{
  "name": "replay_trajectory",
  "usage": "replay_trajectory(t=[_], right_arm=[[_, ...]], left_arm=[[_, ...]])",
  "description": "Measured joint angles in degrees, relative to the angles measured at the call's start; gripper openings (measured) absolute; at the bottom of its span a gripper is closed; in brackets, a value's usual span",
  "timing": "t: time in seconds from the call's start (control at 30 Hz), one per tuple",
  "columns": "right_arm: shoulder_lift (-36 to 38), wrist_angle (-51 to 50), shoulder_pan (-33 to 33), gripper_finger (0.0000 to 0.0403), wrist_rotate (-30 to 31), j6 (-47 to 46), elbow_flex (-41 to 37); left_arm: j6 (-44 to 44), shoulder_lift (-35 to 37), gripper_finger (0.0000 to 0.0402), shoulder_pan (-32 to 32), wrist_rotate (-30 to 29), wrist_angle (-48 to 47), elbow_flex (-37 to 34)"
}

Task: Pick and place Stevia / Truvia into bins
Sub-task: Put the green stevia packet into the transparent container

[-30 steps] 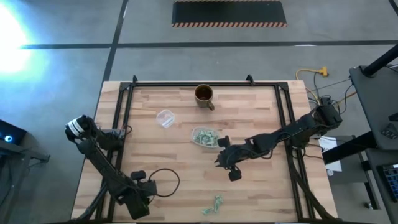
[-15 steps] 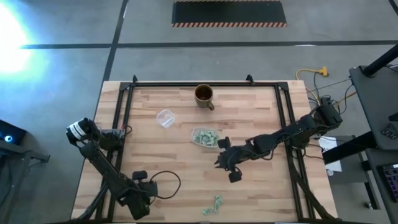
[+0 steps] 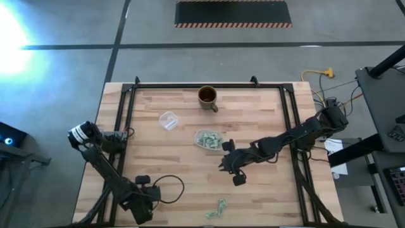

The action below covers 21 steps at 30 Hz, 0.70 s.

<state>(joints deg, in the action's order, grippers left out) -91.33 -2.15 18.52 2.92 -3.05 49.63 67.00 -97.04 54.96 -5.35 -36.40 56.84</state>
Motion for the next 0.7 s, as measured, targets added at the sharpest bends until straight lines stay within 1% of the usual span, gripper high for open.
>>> replay_trajectory(t=[0.13, 0.2, 0.3, 0.5, 0.53, 0.7], right_arm=[[0.0, 0.1, 0.0, 0.0059, 0.0, 0.0, 0.0], [0.0, 0.1, 0.0, 0.0058, 0.0, 0.0, 0.0], [0.0, 0.1, 0.0, 0.0057, 0.0, 0.0, 0.0], [0.0, 0.3, 0.0, 0.0057, 0.0, 0.0, 0.0], [0.0, 0.4, 0.0, 0.0057, 0.0, 0.0, 0.0], [0.0, 0.7, 0.0, 0.0057, 0.0, 0.0, 0.0]], left_arm=[[0.1, -0.3, 0.0122, 0.0, 0.8, 0.0, -0.1], [0.1, -0.3, 0.0114, 0.0, 0.8, 0.0, -0.1], [0.1, -0.3, 0.0090, 0.0, 0.9, 0.0, -0.1], [0.1, -0.3, 0.0016, 0.0, 1.8, -0.1, -0.1], [0.1, -0.3, 0.0009, 0.0, 1.8, -0.1, -0.1], [0.1, -0.3, 0.0003, 0.0, 1.8, -0.4, -0.1]])
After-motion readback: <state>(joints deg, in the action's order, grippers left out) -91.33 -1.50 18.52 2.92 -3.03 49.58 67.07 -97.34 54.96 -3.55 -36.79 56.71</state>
